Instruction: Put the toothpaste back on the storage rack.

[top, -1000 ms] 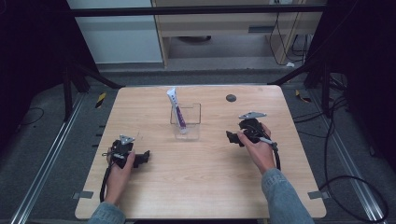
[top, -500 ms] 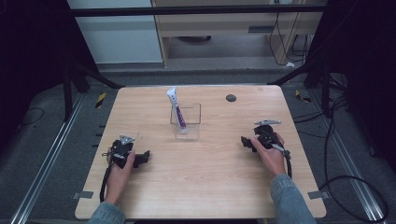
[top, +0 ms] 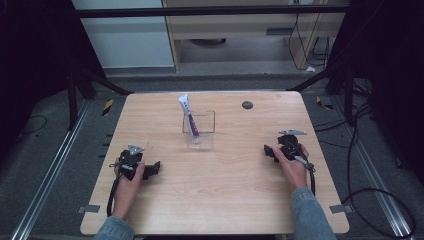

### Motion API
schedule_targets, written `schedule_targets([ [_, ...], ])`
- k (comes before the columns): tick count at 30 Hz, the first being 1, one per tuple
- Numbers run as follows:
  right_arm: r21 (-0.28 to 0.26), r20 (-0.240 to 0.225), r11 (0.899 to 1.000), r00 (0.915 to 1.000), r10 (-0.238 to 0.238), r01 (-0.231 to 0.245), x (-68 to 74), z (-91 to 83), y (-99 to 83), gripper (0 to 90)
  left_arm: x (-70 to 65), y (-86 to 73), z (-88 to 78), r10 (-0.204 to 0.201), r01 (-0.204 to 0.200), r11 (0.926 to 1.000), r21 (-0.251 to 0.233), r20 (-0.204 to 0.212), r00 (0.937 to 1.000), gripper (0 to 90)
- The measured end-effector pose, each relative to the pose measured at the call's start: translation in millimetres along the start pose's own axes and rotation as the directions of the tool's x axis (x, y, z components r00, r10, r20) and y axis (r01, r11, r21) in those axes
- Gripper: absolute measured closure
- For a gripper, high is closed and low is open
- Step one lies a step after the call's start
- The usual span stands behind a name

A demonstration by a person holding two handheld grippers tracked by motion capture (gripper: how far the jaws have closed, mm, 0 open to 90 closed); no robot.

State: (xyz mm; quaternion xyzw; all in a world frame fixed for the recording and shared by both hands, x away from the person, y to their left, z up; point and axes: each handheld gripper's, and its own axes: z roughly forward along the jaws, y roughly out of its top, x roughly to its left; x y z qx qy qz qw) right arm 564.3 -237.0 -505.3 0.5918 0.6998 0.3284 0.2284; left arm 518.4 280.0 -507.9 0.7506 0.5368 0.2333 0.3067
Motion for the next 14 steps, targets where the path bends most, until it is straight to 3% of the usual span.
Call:
schedule_targets([
  [4,-0.019,0.01,1.0,0.9999,-0.012,0.012,0.2,2.1,-1.6,13.5,0.0,0.0,0.0,0.0,0.0,1.0,0.0,0.0,1.0,0.0],
  [8,-0.017,0.043,0.998,0.9972,-0.061,0.062,4.6,5.3,-2.5,9.7,0.0,0.0,0.0,0.0,0.0,1.0,0.0,0.0,1.0,0.0],
  [11,-0.002,0.054,0.999,0.9974,-0.047,0.048,7.3,6.7,-1.9,4.4,0.0,0.0,0.0,0.0,0.0,1.0,0.0,0.0,1.0,0.0],
  [14,0.008,0.088,1.0,0.9962,-0.003,0.002,11.1,7.0,-2.2,2.0,0.0,0.0,0.0,0.0,0.0,1.0,0.0,0.0,1.0,0.0],
])
